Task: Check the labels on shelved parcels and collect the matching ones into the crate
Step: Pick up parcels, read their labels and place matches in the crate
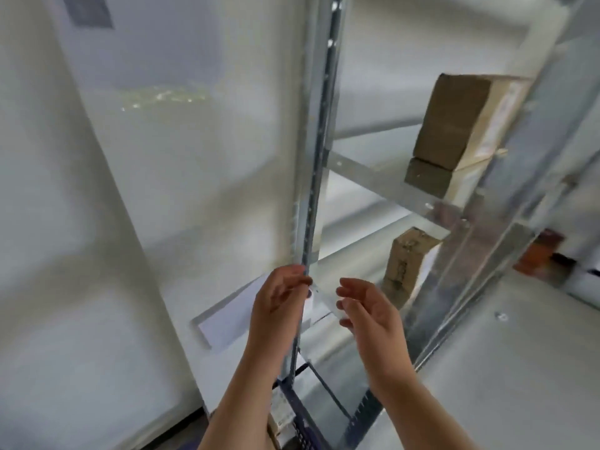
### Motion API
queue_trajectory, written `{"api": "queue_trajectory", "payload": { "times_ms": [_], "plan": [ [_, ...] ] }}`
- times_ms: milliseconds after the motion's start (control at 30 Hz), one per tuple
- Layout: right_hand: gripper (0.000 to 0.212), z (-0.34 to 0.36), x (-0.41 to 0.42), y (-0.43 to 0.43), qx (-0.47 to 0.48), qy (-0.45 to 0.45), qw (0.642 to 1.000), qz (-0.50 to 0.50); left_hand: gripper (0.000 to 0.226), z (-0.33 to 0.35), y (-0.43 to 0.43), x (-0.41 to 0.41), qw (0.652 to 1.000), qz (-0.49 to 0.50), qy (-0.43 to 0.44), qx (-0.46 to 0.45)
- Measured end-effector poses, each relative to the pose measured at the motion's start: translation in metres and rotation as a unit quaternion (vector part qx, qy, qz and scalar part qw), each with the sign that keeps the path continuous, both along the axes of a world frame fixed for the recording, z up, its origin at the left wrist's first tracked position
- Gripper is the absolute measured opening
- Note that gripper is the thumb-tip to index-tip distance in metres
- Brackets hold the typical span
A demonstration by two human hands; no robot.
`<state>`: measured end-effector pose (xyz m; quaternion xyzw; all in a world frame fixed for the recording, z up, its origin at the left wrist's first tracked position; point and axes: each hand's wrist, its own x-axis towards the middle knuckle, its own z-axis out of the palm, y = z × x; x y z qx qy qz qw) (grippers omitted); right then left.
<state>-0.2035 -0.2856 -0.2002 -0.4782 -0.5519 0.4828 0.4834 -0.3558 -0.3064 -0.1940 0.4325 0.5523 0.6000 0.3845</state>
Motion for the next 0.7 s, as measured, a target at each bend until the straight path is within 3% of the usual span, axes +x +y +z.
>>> {"api": "queue_trajectory", "payload": {
  "times_ms": [167, 300, 433, 500, 700],
  "plan": [
    [0.034, 0.044, 0.092, -0.026, 0.071, 0.067, 0.992, -0.078, 0.015, 0.063, -0.012, 0.093, 0.976, -0.168, 0.052, 0.13],
    [0.024, 0.07, 0.187, -0.024, 0.114, 0.096, 0.978, -0.149, 0.026, 0.083, 0.007, 0.196, 0.95, -0.25, 0.061, 0.177],
    [0.024, 0.071, 0.302, -0.013, 0.131, 0.108, 0.963, -0.211, 0.032, 0.083, 0.042, 0.315, 0.942, -0.298, 0.02, 0.155],
    [0.034, 0.067, 0.358, -0.007, 0.116, 0.098, 0.964, -0.218, 0.033, 0.075, 0.06, 0.368, 0.942, -0.309, -0.008, 0.13],
    [0.039, 0.034, 0.543, 0.002, 0.091, 0.087, 0.958, -0.258, 0.064, 0.045, 0.11, 0.514, 0.934, -0.353, -0.027, 0.054]
  ]
}}
